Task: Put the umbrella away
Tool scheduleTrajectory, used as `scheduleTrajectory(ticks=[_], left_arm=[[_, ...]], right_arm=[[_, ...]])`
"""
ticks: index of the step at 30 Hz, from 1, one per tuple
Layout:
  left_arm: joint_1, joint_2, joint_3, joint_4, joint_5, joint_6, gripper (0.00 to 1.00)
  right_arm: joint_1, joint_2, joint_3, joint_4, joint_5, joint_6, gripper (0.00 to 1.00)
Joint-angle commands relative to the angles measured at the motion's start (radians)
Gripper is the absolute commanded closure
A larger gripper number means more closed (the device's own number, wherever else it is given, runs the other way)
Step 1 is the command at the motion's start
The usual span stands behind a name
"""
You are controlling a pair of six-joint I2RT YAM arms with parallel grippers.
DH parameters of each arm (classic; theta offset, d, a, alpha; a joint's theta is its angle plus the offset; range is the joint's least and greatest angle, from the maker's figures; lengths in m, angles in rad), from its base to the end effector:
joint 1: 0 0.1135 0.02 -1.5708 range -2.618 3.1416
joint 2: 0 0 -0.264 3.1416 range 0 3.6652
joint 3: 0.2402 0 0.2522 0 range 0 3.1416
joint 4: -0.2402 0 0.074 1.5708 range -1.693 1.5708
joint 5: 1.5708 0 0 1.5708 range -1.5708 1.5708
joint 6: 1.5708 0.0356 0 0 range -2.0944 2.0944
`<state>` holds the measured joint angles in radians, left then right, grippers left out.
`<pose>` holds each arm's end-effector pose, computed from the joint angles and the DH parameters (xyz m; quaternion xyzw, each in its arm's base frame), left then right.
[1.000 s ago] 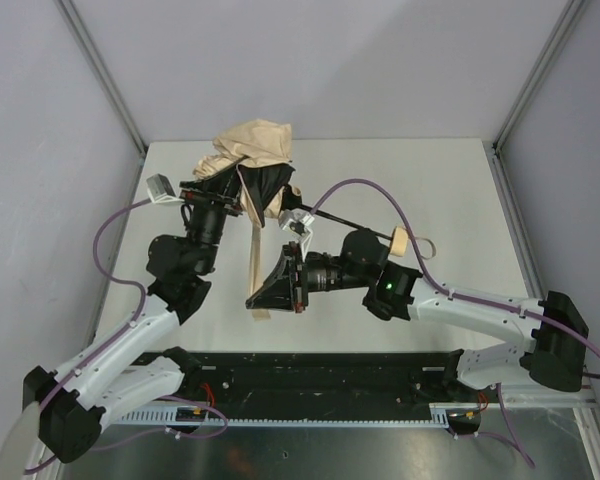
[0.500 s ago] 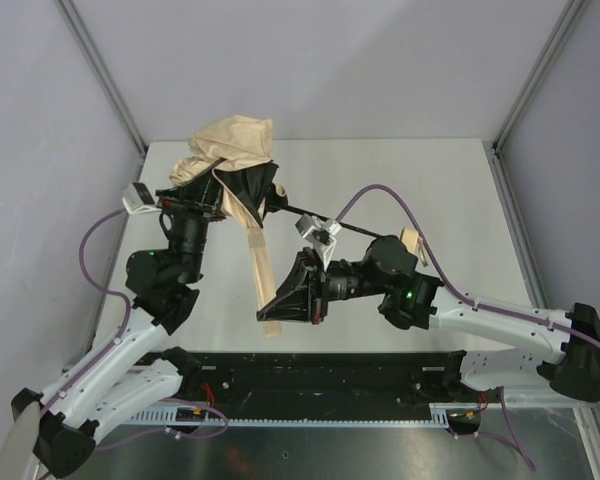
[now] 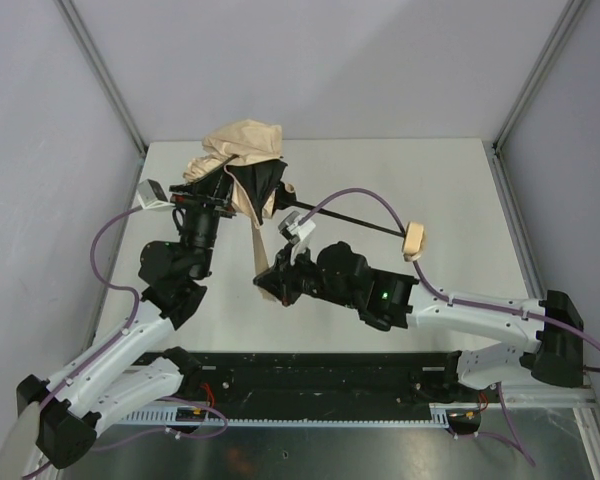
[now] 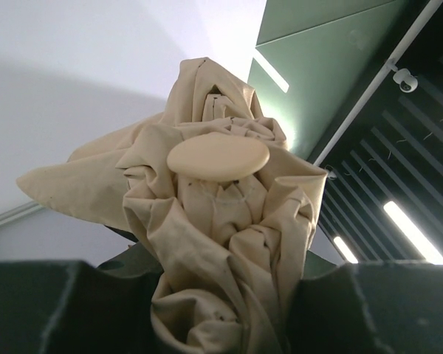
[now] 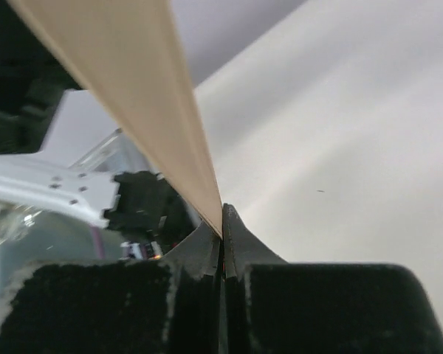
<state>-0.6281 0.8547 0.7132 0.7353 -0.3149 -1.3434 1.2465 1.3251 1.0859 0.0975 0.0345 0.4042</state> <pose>0.1578 -0.1010 0.3979 -0.2920 0.3857 -0.6864 0.5430 0.1020 0.2996 0.3543 -0.2984 0.6939 0.4726 0.4540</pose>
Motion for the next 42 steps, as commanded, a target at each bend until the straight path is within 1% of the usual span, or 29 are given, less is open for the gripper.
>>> scheduleTrajectory(ticks=[1,5,7,8,10,12,14,15,17,18,19,20,22,24,30,33,38,42], left_arm=[[-0.011,-0.027,0.045,0.072,-0.031,-0.036,1.0],[-0.012,-0.038,0.036,0.062,-0.008,-0.014,1.0],[-0.013,-0.038,0.031,0.06,0.003,-0.018,1.0],[-0.014,-0.035,0.032,0.06,0.006,-0.021,1.0],[-0.014,-0.027,0.04,0.059,0.006,-0.019,1.0],[-0.014,-0.016,0.048,0.059,0.0,-0.009,1.0],[-0.015,-0.006,0.044,0.059,-0.01,-0.01,1.0],[-0.014,-0.002,0.041,0.059,-0.016,-0.004,1.0],[-0.014,0.004,0.03,0.059,-0.046,0.008,1.0],[-0.012,0.007,0.026,0.059,-0.062,0.012,1.0],[-0.009,0.01,0.025,0.059,-0.075,0.023,1.0],[-0.004,0.013,0.026,0.059,-0.086,0.036,1.0],[0.005,0.021,0.03,0.059,-0.108,0.054,1.0],[0.024,0.034,0.039,0.059,-0.116,0.061,1.0],[0.106,0.072,0.064,0.059,-0.092,0.02,1.0],[0.134,0.083,0.077,0.059,-0.071,0.009,1.0],[0.164,0.097,0.09,0.059,-0.027,-0.049,1.0],[0.166,0.109,0.099,0.06,-0.01,-0.057,1.0]], right_arm=[[-0.027,0.004,0.042,-0.131,0.2,-0.068,1.0],[-0.045,0.023,0.042,-0.169,0.194,-0.12,0.99],[-0.046,0.029,0.042,-0.188,0.208,-0.129,0.97],[-0.046,0.031,0.042,-0.196,0.213,-0.13,0.95],[-0.045,0.033,0.042,-0.216,0.225,-0.123,0.87],[-0.041,0.035,0.042,-0.242,0.215,-0.118,0.74],[-0.032,0.032,0.042,-0.278,0.187,-0.114,0.57],[-0.025,0.027,0.041,-0.299,0.178,-0.111,0.48],[-0.001,0.013,0.037,-0.334,0.169,-0.117,0.25],[0.013,0.003,0.032,-0.351,0.173,-0.119,0.17],[0.028,-0.01,0.028,-0.367,0.18,-0.119,0.09],[0.037,-0.023,0.022,-0.384,0.18,-0.115,0.05],[0.045,-0.049,0.015,-0.426,0.177,-0.095,0.02],[0.051,-0.085,-0.009,-0.452,0.175,-0.072,0.01],[0.037,-0.196,-0.178,-0.463,0.125,0.003,0.01],[0.0,-0.219,-0.263,-0.461,0.08,0.043,0.01],[-0.098,-0.257,-0.388,-0.415,-0.008,0.097,0.01],[-0.1,-0.301,-0.424,-0.389,-0.021,0.089,0.01]])
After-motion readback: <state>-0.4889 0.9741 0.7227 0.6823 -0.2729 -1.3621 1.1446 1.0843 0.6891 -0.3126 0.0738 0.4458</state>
